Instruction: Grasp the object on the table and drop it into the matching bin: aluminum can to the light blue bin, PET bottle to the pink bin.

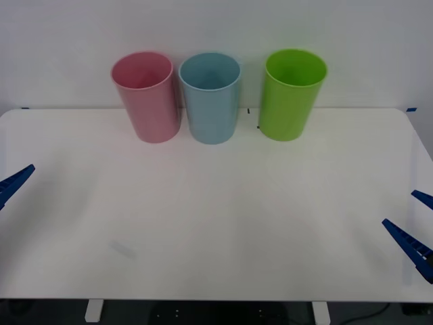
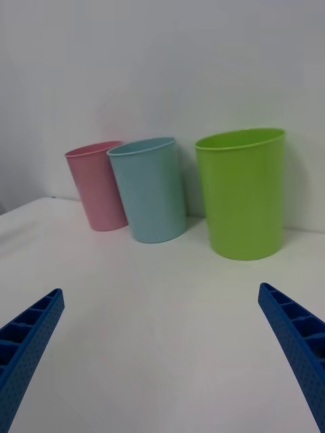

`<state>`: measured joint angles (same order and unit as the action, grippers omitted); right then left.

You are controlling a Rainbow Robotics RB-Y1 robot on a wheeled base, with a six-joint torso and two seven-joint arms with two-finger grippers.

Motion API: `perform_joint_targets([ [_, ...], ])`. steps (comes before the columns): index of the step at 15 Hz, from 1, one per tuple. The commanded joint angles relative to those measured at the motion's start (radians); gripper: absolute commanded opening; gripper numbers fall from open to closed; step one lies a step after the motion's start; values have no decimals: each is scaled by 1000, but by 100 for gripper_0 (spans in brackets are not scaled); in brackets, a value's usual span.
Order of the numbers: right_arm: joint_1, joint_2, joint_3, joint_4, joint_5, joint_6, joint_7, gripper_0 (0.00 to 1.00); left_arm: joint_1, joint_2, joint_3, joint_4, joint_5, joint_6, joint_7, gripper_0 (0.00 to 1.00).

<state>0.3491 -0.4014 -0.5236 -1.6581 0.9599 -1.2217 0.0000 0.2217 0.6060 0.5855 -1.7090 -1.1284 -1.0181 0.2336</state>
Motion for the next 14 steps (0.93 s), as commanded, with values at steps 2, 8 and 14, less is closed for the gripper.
perform_joint_targets([
  [2,0,0,0,0,0,0,0,100,33,0,20,0,-7,-26,26,100],
  [8,0,0,0,0,0,0,0,100,68,0,77,0,-37,-91,79,100],
  [14,0,0,0,0,0,0,0,100,88,0,60,2,-37,-89,85,100],
])
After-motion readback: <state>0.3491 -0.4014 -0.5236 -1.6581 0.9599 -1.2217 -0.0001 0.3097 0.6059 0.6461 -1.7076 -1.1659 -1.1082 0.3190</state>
